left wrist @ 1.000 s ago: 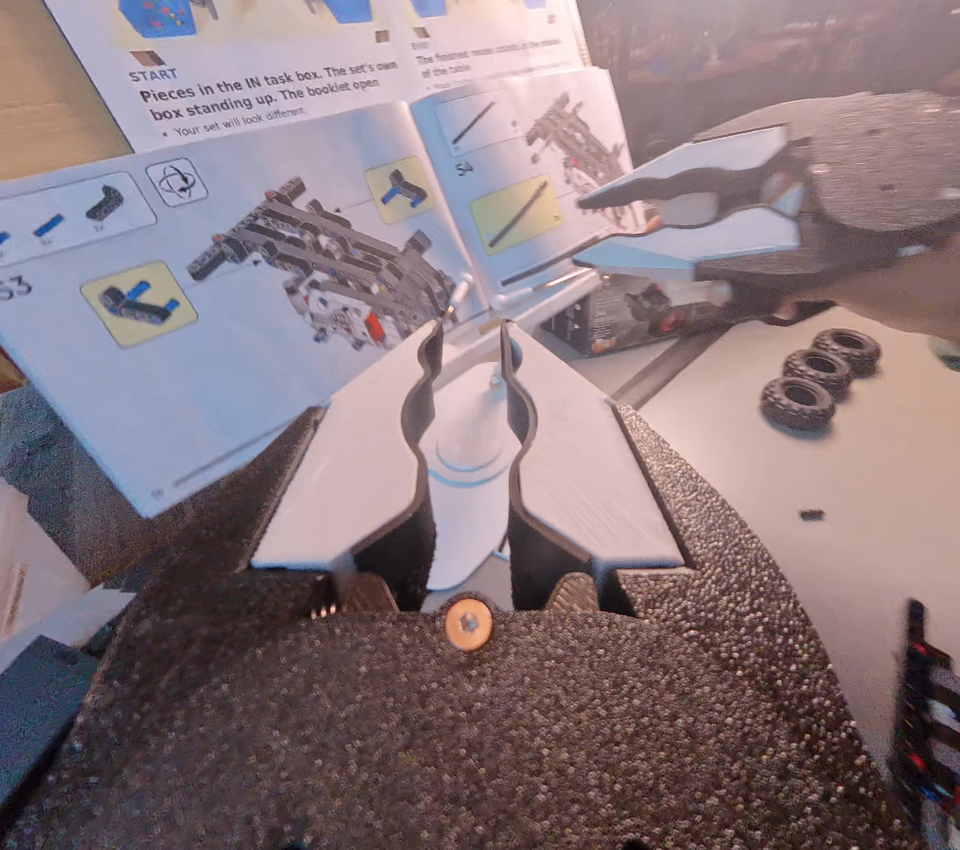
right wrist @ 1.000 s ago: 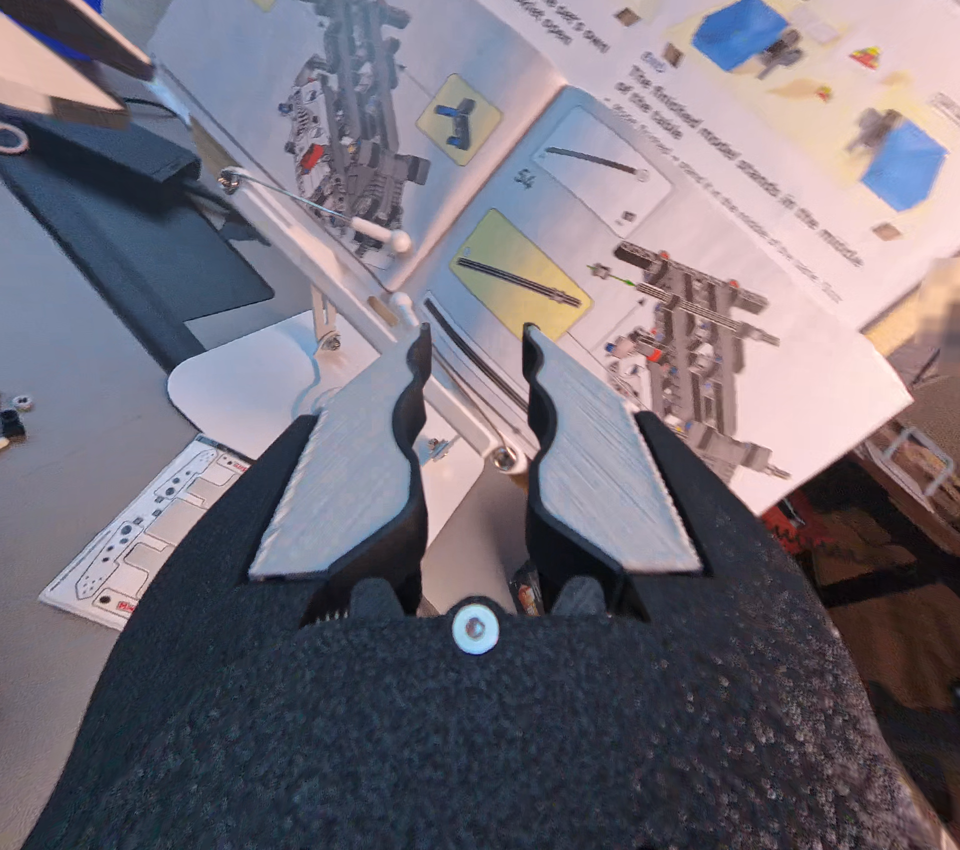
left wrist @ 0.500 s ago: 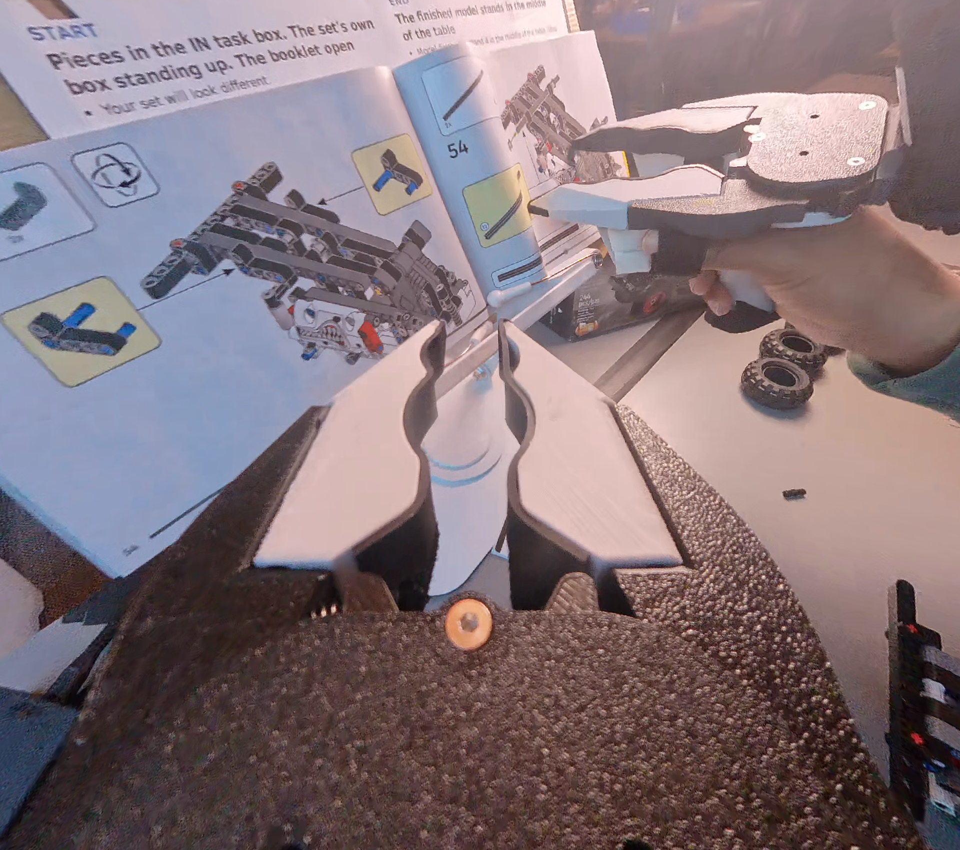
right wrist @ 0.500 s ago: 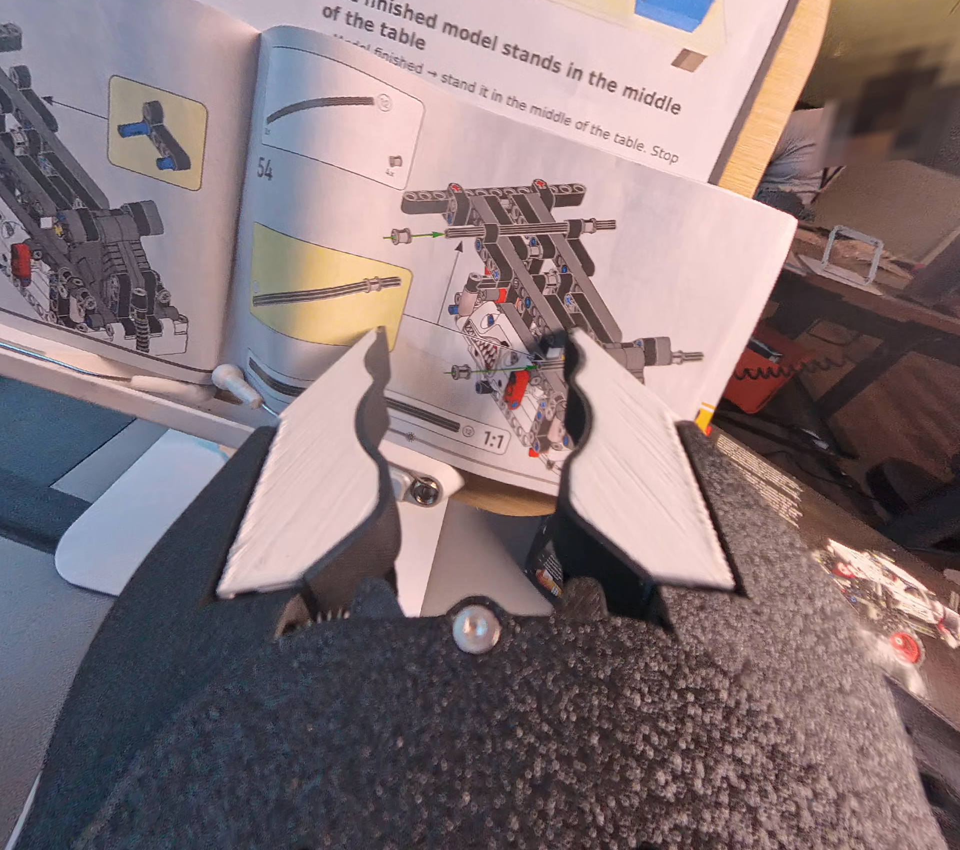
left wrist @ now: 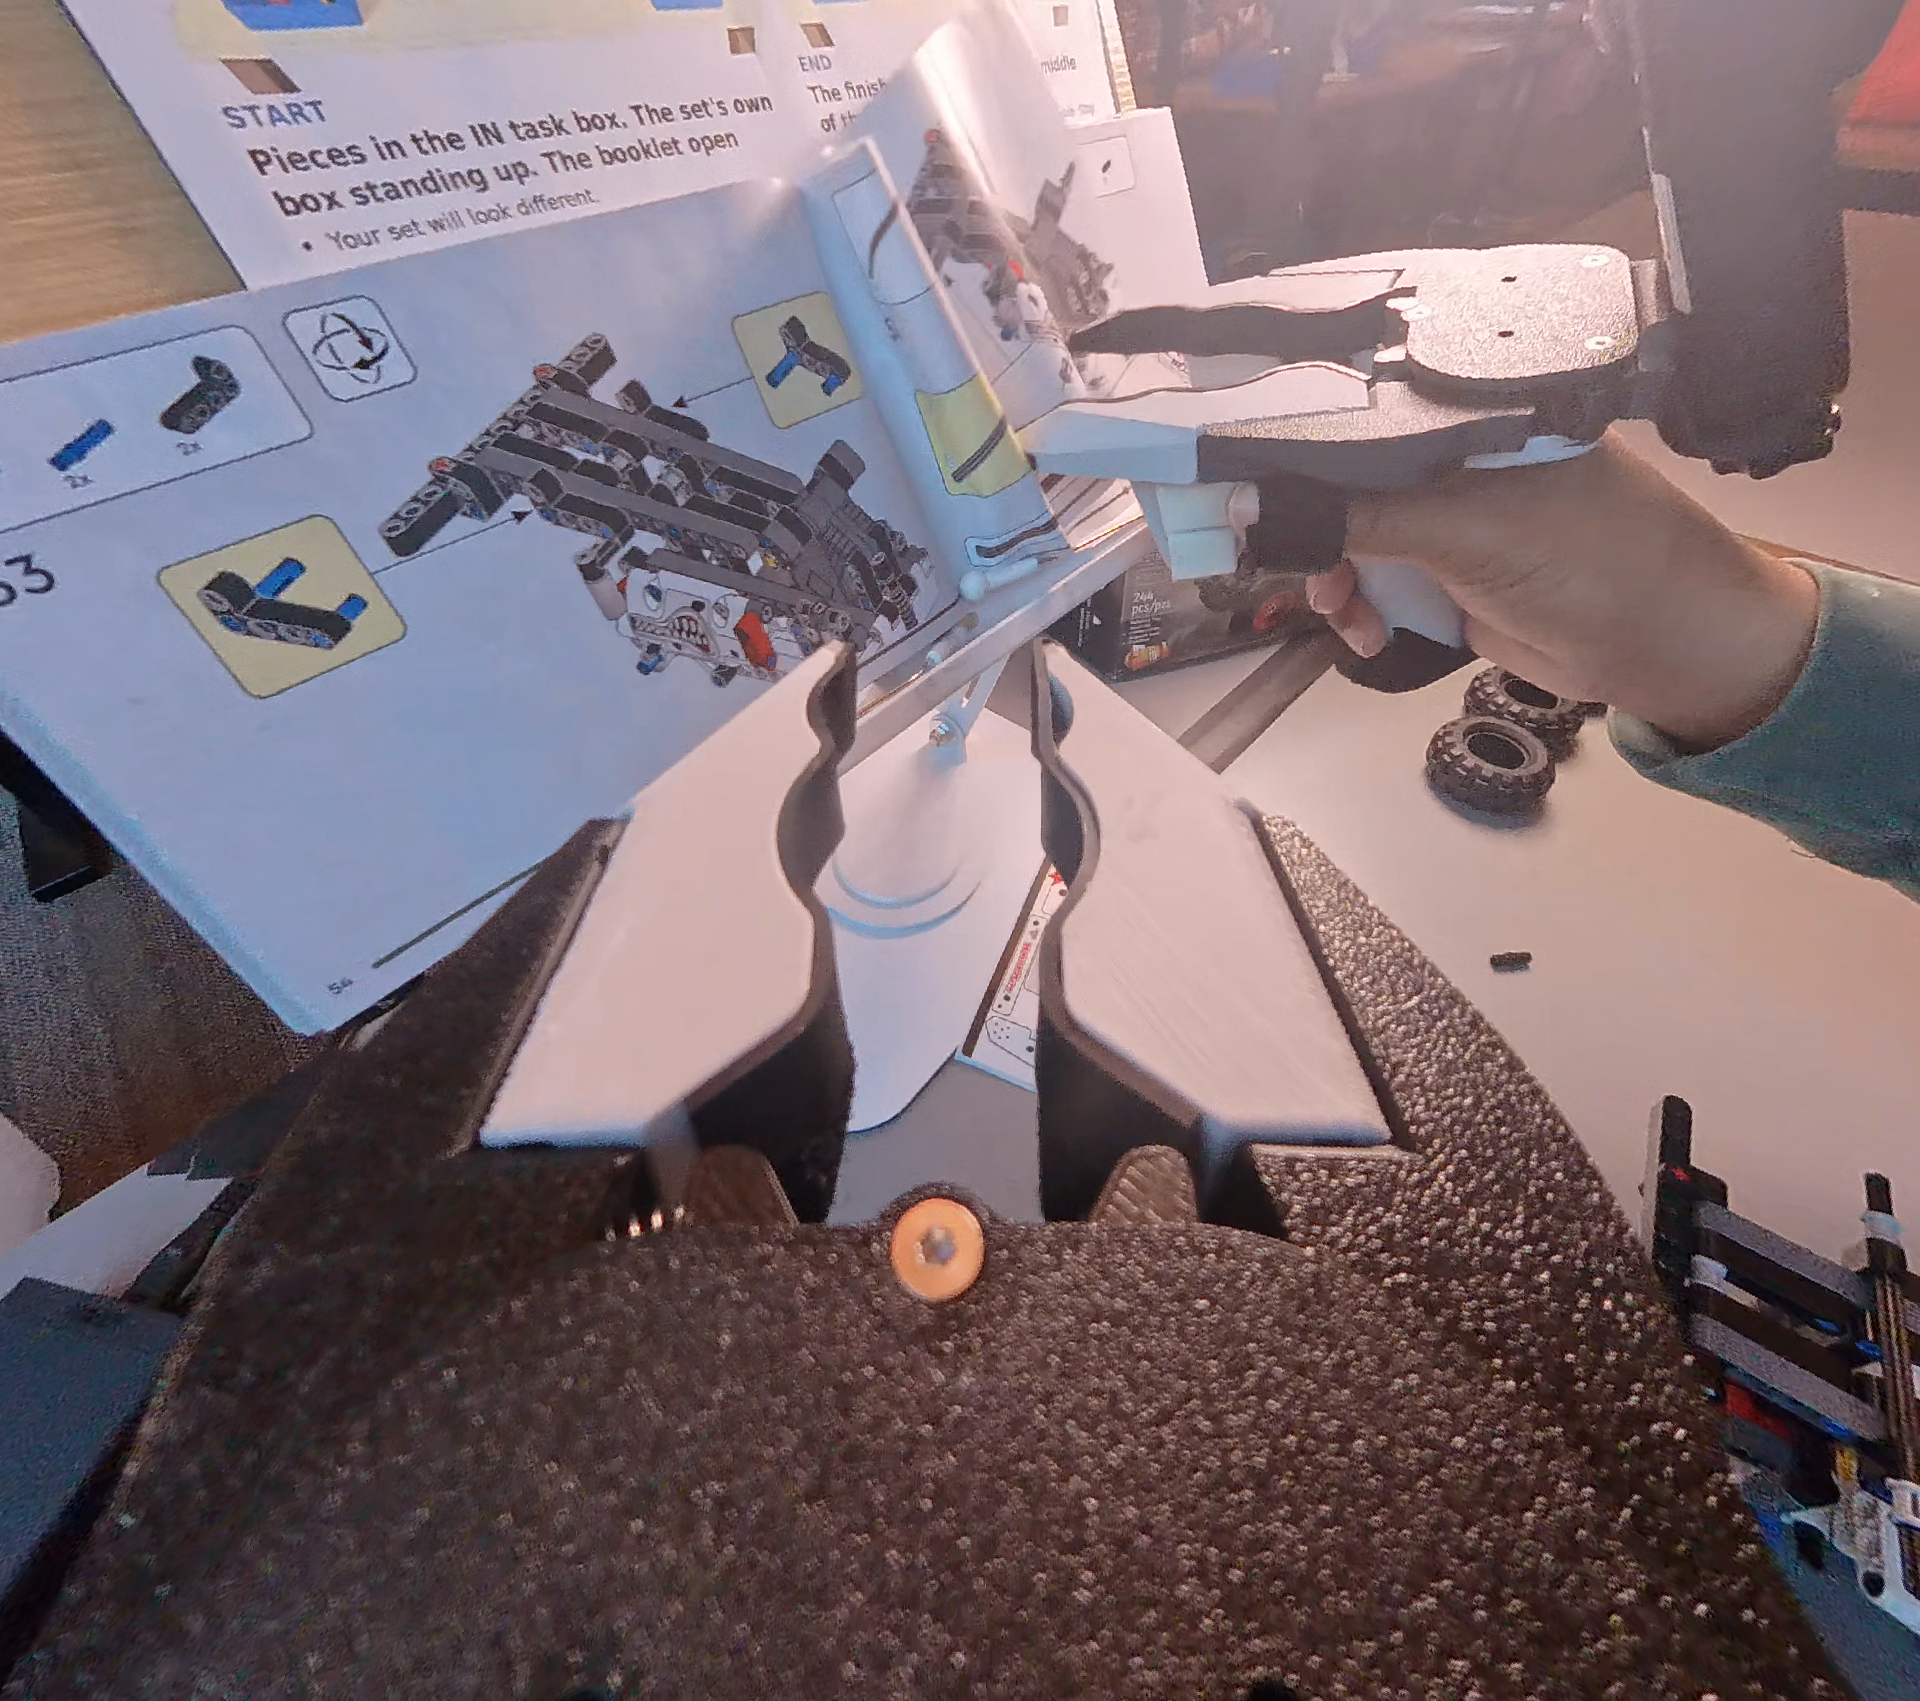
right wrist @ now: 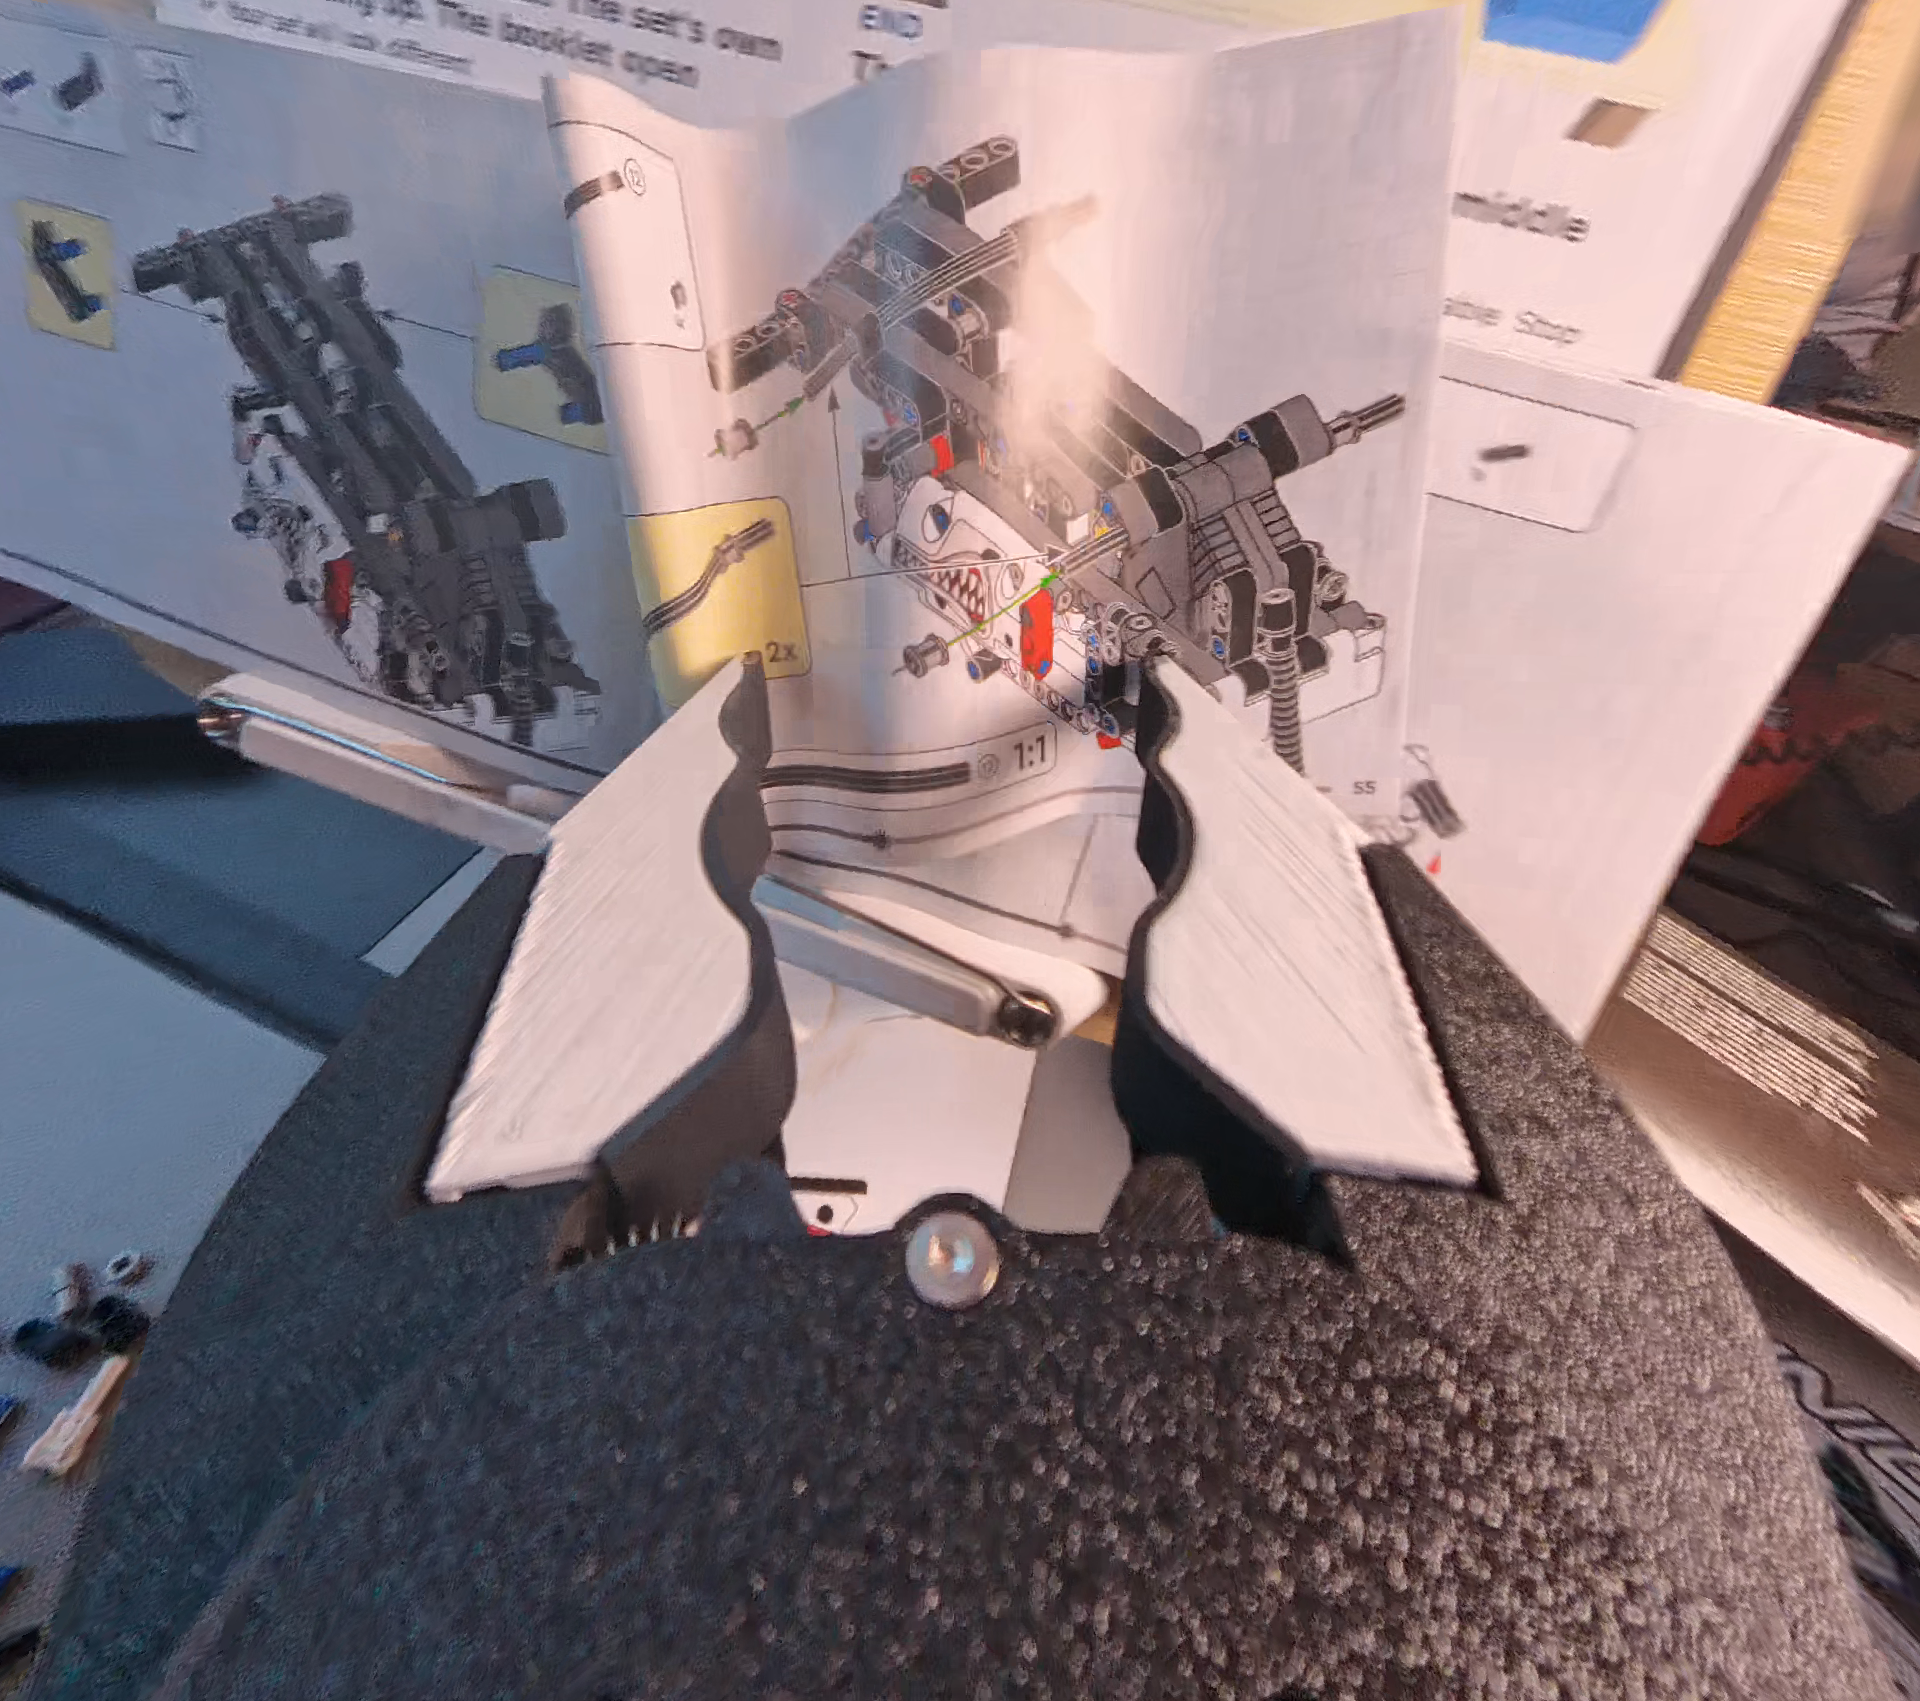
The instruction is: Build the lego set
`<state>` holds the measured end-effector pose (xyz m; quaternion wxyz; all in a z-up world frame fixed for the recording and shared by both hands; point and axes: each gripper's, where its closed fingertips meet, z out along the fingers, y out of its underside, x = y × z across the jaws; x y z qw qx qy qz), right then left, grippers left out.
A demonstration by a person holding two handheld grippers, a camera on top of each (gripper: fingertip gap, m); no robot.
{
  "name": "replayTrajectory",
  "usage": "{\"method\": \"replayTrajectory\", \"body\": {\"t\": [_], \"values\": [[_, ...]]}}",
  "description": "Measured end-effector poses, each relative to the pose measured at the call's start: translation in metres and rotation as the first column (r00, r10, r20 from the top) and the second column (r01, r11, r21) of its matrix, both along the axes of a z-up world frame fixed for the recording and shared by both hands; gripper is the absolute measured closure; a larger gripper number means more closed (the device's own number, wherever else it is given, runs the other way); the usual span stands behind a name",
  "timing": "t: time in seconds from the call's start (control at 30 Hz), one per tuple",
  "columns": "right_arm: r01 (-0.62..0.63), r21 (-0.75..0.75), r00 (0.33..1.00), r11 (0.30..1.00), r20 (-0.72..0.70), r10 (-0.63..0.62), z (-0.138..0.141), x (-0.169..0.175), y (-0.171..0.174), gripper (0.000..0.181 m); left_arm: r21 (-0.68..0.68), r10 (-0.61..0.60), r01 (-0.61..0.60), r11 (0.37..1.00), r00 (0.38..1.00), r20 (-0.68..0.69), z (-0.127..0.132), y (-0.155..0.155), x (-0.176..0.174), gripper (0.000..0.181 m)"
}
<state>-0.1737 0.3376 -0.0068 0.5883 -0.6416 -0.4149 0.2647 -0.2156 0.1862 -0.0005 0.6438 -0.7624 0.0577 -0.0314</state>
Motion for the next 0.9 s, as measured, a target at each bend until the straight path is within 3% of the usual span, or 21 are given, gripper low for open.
{"method": "replayTrajectory", "body": {"t": [0.13, 0.2, 0.3, 0.43, 0.57, 0.7, 0.8, 0.9], "values": [[-0.172, 0.043, 0.985, 0.984, 0.005, 0.172, 0.002, -0.023, -0.038, 0.131, 0.0, -0.027, 0.027, 1.0, 0.999, 0.029, 0.001, 0.005, 0.006, 0.142], [-0.282, 0.042, 0.959, 0.959, 0.008, 0.282, -0.003, -0.034, -0.057, 0.12, 0.006, -0.031, 0.031, 0.999, 0.996, 0.079, 0.005, 0.009, 0.004, 0.136], [-0.444, 0.084, 0.895, 0.892, -0.008, 0.446, -0.004, -0.045, -0.093, 0.119, 0.006, -0.041, 0.041, 0.999, 0.98, 0.195, 0.01, 0.019, -0.002, 0.121], [-0.521, 0.206, 0.854, 0.829, 0.12, 0.507, -0.02, -0.052, -0.121, 0.121, 0.04, -0.085, 0.076, 0.996, 0.95, 0.302, 0.023, 0.025, -0.006, 0.109], [-0.613, 0.314, 0.79, 0.725, 0.253, 0.558, -0.04, -0.055, -0.151, 0.123, 0.035, 0.001, -0.012, 0.999, 0.959, 0.284, 0.025, 0.026, -0.021, 0.115], [-0.752, 0.259, 0.658, 0.606, 0.325, 0.679, -0.062, -0.045, -0.195, 0.125, -0.035, 0.144, -0.14, 0.99, 0.976, 0.165, 0.006, 0.026, -0.05, 0.146], [-0.75, 0.317, 0.651, 0.581, 0.197, 0.733, -0.035, -0.019, -0.211, 0.145, -0.089, 0.16, -0.148, 0.985, 0.976, 0.146, -0.008, 0.021, -0.063, 0.15], [-0.613, 0.389, 0.707, 0.688, -0.119, 0.697, 0.025, 0.021, -0.188, 0.157, -0.088, 0.146, -0.133, 0.987, 0.975, 0.169, -0.011, 0.009, -0.068, 0.146]]}}
